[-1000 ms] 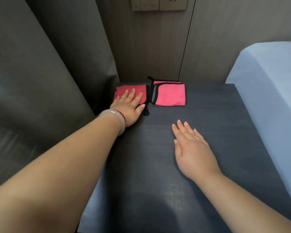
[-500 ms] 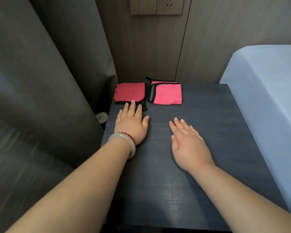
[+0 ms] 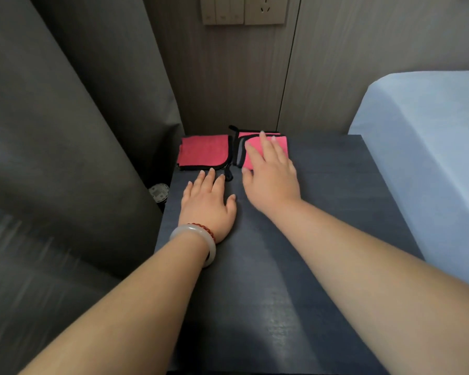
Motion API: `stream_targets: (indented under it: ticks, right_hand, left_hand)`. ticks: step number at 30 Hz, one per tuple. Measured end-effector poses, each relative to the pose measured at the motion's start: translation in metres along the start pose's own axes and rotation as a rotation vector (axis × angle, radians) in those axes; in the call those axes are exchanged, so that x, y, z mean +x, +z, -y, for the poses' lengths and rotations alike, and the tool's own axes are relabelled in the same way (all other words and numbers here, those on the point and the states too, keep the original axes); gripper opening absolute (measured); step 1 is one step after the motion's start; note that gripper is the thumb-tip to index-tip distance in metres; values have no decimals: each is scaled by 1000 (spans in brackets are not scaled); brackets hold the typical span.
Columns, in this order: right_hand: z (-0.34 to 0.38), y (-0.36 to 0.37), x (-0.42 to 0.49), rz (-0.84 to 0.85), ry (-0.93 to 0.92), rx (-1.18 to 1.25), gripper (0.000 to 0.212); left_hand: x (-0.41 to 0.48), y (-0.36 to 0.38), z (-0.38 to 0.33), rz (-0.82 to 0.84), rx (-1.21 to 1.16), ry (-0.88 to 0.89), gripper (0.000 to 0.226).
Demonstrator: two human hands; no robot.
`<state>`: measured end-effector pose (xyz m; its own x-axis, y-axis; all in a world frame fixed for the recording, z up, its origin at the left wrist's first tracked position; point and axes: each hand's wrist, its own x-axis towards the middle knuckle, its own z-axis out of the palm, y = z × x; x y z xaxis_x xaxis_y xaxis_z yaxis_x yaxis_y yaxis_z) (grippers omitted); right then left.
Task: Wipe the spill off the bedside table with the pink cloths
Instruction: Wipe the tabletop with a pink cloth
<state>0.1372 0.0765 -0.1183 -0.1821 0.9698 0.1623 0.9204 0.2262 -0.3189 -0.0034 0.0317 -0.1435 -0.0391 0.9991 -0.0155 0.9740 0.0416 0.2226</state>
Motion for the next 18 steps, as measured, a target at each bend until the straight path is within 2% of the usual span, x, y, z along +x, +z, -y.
stream_targets:
  ticks: [4,7,11,16,18]
  right_hand:
    - [-3,23,43,190,216,-72,58]
    - [-4,29,41,292,218,-118,57]
    - [-21,4,11,203,185,-86,53]
    - [-47,-21,-39,-13,171,-264,32]
    - [-45,-16,-44,-36,142,-218,35]
  left_hand:
    - [0,-1,-2,0,2,-6,61]
    - [1,-1,0,-1,-2,-7,61]
    - [2,-2,-1,13,11,-16,61]
    - [0,-5,-4,11,16,-13,60]
    - [-1,-5,-4,7,16,-17,60]
